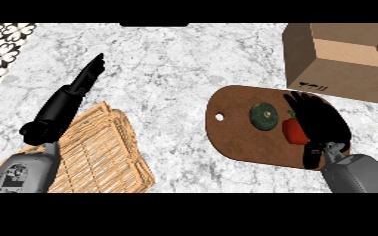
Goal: Pick the bell pepper from the cutting board and place it in the cardboard box
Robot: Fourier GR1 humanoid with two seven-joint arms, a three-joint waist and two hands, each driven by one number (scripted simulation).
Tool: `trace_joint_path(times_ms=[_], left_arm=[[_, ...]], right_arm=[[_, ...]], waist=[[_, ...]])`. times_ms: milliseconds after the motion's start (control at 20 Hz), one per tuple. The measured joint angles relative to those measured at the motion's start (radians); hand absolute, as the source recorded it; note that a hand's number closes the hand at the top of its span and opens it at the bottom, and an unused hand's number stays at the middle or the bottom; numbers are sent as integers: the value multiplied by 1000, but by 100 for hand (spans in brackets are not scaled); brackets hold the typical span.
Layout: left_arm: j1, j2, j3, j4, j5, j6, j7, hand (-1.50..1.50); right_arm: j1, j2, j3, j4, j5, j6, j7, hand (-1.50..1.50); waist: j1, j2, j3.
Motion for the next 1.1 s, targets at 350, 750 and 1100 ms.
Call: trace_joint_path(times_ms=[350,750,1100], left_arm=[[29,-18,15,-38,-9,-22,16,0],[-3,-33,20,8,-38,-18,-8,0],[-6,-33,20,16,-40,-20,-20,0]], right_arm=[[0,10,-15,67,36,-38,-119,150],[-32,-2,10,145,118,-215,-298,150],[-13,-59,148,72,5,-265,-758,150]], waist=[[2,0,0],[2,-2,-2],[12,-1,-3]])
